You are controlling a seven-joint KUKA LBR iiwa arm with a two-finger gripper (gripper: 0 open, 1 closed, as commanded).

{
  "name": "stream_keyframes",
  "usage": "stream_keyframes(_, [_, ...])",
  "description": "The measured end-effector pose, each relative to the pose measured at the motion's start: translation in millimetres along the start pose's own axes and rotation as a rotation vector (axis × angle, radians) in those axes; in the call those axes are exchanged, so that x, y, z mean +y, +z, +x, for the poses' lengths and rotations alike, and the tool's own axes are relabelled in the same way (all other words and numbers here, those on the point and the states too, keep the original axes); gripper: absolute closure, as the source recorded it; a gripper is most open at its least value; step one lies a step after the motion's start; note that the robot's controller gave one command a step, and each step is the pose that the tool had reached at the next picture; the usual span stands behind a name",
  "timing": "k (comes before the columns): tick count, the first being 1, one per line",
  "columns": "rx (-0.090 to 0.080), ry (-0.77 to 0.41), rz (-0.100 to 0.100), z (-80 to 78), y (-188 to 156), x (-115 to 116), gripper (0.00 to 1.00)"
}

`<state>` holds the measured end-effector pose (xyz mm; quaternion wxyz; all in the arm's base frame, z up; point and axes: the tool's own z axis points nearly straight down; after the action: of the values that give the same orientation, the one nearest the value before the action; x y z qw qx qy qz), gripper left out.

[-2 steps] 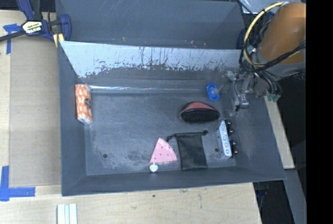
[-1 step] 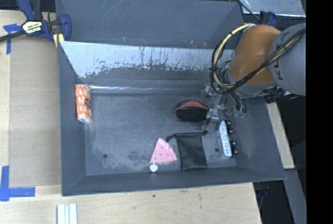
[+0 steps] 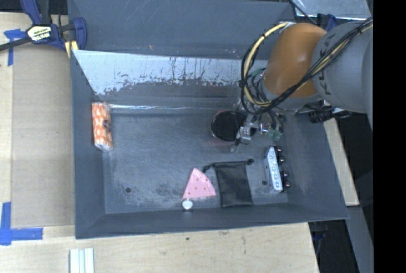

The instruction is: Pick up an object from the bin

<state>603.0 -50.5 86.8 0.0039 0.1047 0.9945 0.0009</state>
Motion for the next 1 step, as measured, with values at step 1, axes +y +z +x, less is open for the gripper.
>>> stream_keyframes(1, [0.009,0.061,0.002,-6.2,17.3,29.6,1.0])
